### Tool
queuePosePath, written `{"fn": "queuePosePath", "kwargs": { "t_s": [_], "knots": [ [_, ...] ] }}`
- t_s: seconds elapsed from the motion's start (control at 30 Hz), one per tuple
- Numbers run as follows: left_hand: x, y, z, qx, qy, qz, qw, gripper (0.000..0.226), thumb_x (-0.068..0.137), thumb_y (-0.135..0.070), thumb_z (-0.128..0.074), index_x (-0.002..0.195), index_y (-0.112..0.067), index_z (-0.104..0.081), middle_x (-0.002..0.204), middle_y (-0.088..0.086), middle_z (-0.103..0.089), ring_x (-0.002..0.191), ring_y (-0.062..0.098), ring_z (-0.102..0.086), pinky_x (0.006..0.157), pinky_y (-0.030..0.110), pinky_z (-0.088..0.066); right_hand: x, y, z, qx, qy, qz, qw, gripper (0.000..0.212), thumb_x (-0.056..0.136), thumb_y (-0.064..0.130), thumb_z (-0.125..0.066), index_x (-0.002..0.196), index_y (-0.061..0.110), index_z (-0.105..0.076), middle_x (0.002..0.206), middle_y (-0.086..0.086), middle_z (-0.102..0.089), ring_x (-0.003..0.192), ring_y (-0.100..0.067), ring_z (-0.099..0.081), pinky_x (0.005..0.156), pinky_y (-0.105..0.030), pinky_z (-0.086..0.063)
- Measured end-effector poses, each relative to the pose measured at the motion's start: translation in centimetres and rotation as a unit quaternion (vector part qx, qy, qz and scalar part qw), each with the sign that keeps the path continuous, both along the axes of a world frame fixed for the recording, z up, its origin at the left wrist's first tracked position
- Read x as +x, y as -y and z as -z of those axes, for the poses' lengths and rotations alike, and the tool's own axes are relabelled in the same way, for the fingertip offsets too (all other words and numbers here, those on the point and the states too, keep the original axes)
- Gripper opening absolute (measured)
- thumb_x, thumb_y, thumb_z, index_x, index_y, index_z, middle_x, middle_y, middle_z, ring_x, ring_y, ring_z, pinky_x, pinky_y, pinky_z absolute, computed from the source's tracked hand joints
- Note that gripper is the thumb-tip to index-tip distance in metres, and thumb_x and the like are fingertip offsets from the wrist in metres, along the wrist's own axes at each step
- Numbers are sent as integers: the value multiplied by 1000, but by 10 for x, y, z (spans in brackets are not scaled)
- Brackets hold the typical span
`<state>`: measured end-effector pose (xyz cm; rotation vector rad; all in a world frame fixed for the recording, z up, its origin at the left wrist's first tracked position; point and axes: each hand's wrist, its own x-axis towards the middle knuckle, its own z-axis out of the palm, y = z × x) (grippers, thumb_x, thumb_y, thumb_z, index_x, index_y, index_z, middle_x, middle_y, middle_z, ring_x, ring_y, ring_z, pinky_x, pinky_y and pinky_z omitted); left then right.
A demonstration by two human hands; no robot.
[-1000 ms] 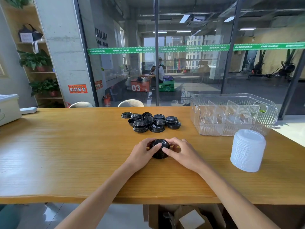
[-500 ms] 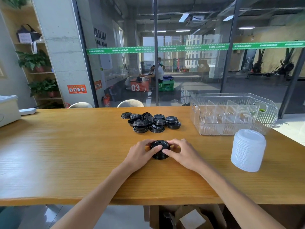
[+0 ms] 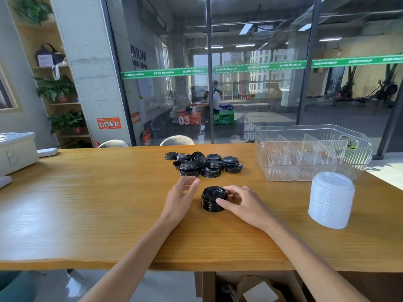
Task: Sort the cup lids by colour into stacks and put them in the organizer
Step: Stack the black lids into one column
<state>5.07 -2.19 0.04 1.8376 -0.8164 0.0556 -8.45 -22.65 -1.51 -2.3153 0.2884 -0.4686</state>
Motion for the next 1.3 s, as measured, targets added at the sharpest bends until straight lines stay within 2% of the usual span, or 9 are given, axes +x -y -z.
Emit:
{"fn": "queuePosePath", "kwargs": {
  "t_s": [0.13,0.33,0.53,0.67,0.77,0.97,1.13,1.3],
  "knots": [
    [20,2,-5,14,50,-58,997,34,106,-45,-64,129,-19,-67,124,-8,-72,112,4,-66,96,35,-60,-1,0,0,-4,0,-9,1000,77,80,79,-72,146,43,-57,130,13,-52,116,7,-52,98,-27,-42],
    [66,17,-15,79,102,-138,982,42,103,-49,-67,132,-19,-60,131,-5,-64,118,14,-63,94,37,-53,-1,0,-1,-5,-2,-8,1000,74,78,77,-72,143,44,-58,129,15,-50,117,5,-53,101,-30,-43],
    [102,46,-21,131,78,-168,974,70,98,-58,-69,149,-14,-50,147,6,-57,134,26,-55,108,47,-50,-2,0,-1,-8,3,-6,1000,72,77,78,-72,141,47,-60,127,17,-51,118,4,-55,102,-28,-46],
    [117,65,-23,170,51,-176,968,84,94,-67,-69,154,-14,-43,150,12,-54,136,33,-54,106,49,-50,-2,1,0,-9,5,-3,1000,68,82,74,-75,141,46,-59,125,21,-50,114,12,-52,89,-13,-39],
    [124,75,-22,186,36,-183,965,90,92,-70,-68,156,-13,-41,149,14,-56,135,36,-56,105,50,-52,-2,2,0,-8,4,-3,1000,69,83,72,-76,144,44,-58,127,19,-51,114,11,-52,89,-14,-39],
    [126,81,-17,189,25,-197,962,84,90,-67,-73,148,-13,-46,143,12,-62,132,35,-59,107,50,-51,-1,4,-1,-7,2,-5,1000,68,84,71,-77,143,45,-58,126,18,-51,116,11,-51,90,-12,-38],
    [125,81,-15,174,16,-199,964,81,88,-63,-77,146,-14,-47,140,11,-62,130,34,-60,108,50,-50,-1,3,0,-7,5,-5,1000,68,83,71,-77,143,45,-59,125,20,-51,117,11,-51,97,-22,-41],
    [123,72,-18,141,26,-202,969,78,88,-62,-77,145,-17,-49,139,6,-63,130,30,-59,108,50,-50,0,4,1,-6,8,-4,1000,64,83,71,-77,140,48,-59,124,22,-51,117,13,-50,96,-20,-40]
  ]
}}
